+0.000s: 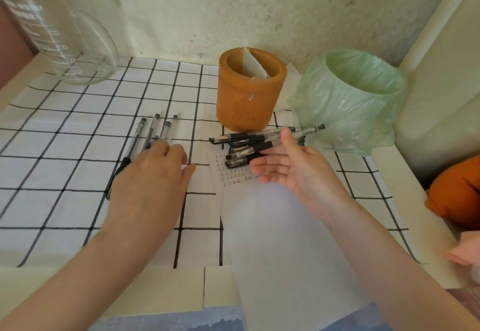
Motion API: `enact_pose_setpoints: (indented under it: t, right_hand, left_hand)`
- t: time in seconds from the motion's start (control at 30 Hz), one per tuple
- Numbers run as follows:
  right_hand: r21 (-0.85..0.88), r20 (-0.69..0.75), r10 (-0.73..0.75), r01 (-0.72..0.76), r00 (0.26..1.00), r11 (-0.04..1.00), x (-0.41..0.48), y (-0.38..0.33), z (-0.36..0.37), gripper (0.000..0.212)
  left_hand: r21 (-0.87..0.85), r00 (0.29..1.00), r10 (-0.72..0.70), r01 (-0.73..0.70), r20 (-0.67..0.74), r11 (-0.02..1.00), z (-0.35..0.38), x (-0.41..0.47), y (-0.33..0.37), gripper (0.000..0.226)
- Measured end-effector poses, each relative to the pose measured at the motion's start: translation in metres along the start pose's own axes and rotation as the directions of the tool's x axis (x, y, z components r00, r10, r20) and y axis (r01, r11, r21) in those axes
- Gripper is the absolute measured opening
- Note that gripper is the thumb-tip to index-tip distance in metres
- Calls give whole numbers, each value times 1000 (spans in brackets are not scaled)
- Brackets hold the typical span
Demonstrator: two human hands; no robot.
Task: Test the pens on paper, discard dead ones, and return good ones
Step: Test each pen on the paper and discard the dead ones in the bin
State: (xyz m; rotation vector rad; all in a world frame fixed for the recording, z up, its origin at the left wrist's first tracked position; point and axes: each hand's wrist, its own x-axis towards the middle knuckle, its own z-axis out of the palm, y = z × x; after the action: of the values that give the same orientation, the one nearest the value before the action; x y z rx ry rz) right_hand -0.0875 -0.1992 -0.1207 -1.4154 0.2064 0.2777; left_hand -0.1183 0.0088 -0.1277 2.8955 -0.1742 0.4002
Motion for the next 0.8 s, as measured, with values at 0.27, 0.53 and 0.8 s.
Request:
enact_pose_setpoints:
  t: [0.27,0.53,0.8]
  right_hand:
    - [-85,0,-18,18,1000,996,-1,-4,-4,43]
    - [-163,48,-28,36,998,986,-4,-2,-6,33]
    - [-168,60,-31,40,998,985,-3,-1,-5,30]
  left_hand:
    - [196,989,-89,66,114,978,9,-1,-4,28]
    - [271,981,-152,115,121,956,13,2,-6,24]
    - [172,985,-104,80,135,982,12,0,-2,23]
